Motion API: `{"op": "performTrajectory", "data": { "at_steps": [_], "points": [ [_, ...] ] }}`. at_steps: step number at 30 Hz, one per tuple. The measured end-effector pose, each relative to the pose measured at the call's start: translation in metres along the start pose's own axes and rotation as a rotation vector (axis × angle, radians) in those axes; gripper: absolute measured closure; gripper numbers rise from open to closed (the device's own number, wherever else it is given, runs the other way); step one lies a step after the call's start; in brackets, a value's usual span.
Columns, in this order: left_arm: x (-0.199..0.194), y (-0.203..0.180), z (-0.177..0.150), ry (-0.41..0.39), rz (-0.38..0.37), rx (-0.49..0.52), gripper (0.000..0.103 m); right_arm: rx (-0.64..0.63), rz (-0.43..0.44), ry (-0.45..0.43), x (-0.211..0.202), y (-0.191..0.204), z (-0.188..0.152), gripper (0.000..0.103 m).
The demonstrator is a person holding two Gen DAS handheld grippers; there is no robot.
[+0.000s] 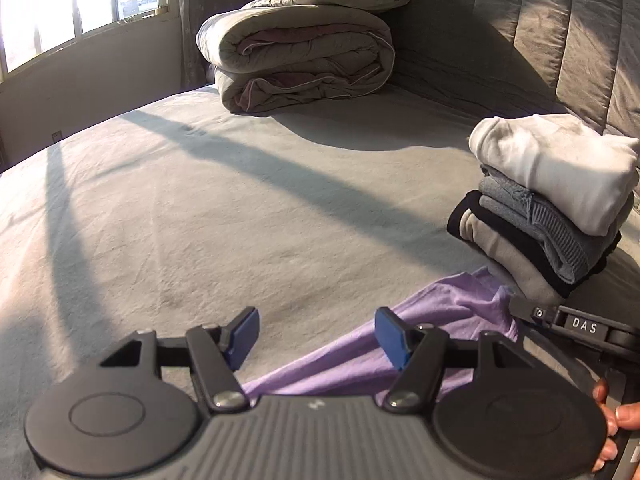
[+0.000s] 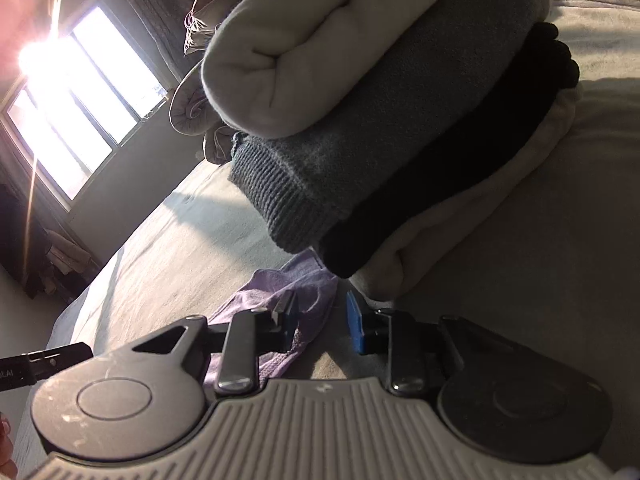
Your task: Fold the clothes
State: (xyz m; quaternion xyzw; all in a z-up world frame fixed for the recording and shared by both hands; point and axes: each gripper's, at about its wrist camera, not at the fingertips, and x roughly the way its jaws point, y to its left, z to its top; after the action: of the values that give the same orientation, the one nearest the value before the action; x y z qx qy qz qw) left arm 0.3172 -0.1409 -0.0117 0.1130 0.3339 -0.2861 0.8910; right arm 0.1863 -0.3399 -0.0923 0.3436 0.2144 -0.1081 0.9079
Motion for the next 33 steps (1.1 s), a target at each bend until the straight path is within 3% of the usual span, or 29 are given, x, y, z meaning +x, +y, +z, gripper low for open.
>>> {"op": "performTrajectory", "data": {
  "at_steps": [5,9,10,11,15,17,19,21,23,26,33],
  "points": [
    [0.059,-0.038,0.031,0.042,-0.199,0.047,0.039,-0.001,0.002,0.004,0.000,0.001,0.001,0.082],
    [0.093,-0.074,0.047,0.092,-0.308,0.135,0.048,-0.061,-0.036,0.014,-0.002,0.015,0.001,0.082],
    [0.100,-0.080,0.048,0.123,-0.327,0.154,0.053,-0.074,-0.045,0.014,-0.002,0.018,0.001,0.082],
    [0.106,-0.086,0.049,0.154,-0.343,0.174,0.065,-0.089,-0.054,0.013,-0.004,0.021,0.000,0.082],
    [0.114,-0.101,0.041,0.181,-0.351,0.239,0.076,-0.116,-0.057,0.015,-0.008,0.029,-0.003,0.080],
    [0.110,-0.101,0.038,0.172,-0.370,0.228,0.103,-0.125,-0.047,0.020,-0.010,0.031,-0.004,0.080],
    [0.105,-0.102,0.031,0.137,-0.371,0.220,0.103,-0.151,-0.031,0.029,-0.011,0.034,-0.005,0.083],
    [0.100,-0.100,0.022,0.083,-0.364,0.196,0.103,-0.162,-0.031,0.034,-0.013,0.035,-0.005,0.098],
    [0.095,-0.092,0.016,0.023,-0.362,0.132,0.103,-0.162,-0.035,0.026,-0.017,0.035,-0.005,0.101],
    [0.084,-0.077,0.006,-0.127,-0.364,-0.021,0.103,-0.200,-0.064,-0.026,-0.027,0.041,-0.005,0.101],
    [0.085,-0.059,0.005,-0.278,-0.432,-0.250,0.103,-0.327,-0.155,-0.126,-0.049,0.064,-0.017,0.102]
  ]
}}
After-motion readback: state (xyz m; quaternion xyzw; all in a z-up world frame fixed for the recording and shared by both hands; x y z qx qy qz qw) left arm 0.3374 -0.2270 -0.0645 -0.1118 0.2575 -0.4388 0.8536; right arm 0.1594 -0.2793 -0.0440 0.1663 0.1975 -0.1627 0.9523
